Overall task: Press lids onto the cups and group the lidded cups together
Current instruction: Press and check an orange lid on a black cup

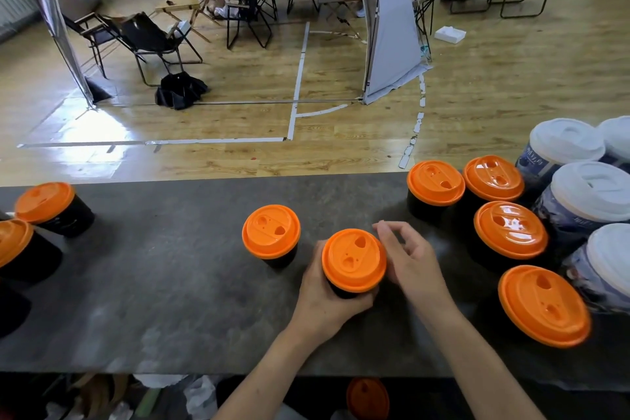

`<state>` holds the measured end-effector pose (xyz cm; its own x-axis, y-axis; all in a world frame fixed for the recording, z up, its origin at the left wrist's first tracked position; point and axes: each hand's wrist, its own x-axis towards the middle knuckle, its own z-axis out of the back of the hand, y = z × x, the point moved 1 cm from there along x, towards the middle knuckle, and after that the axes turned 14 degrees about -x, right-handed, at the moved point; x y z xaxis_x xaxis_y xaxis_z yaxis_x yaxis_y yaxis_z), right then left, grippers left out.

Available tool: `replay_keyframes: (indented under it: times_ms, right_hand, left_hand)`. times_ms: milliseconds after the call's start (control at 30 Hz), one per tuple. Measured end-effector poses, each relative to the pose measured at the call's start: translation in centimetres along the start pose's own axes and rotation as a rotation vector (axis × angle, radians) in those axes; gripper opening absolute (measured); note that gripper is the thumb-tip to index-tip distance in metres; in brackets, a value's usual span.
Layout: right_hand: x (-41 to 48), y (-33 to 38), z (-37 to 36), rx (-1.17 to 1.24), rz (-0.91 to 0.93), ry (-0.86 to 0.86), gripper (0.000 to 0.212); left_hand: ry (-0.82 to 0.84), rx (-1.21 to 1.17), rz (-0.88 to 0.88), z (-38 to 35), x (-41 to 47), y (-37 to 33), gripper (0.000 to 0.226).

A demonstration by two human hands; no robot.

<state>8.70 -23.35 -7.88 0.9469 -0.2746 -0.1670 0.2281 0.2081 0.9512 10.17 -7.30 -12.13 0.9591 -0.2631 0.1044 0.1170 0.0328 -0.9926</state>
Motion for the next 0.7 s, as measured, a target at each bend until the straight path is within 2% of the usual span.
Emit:
replay_keyframes:
  times_ms: [67, 167, 267, 400, 567, 700]
  right_hand:
    - [0.2, 0.1, 0.0, 0.036, -0.056, 0.061, 0.028]
    - [-0.3, 0.0, 0.4, 0.016, 0.026, 0.075, 0.024]
    - [-0.9, 0.0, 0.5, -0.124, 0.177, -0.019, 0.018]
    - [-1.1, -0.3, 0.3, -0.324, 0.308, -0.144, 0.014]
    - [-0.6, 0.3, 0.1, -0.143, 0.126, -0.098, 0.016]
    - [-0.5, 0.3, 0.0, -0.051, 0.097, -0.06, 0.014]
  left_hand:
    - [0.012, -0.002, 0.01, 0.1, 0.1, -0.1, 0.075]
    - [0.017, -0.002, -0.02, 0.0, 0.1, -0.4, 0.078]
    - [-0.003, -0.002, -0.036, -0.4, -0.1, -0.7, 0.094]
    - [-0.029, -0.001, -0.037, -0.6, -0.2, -0.9, 0.087]
    - [-0.01, -0.001, -0.024, -0.2, -0.1, -0.4, 0.079]
    - [-0.023, -0.009, -0.049, -0.3, 0.0, -0.8, 0.076]
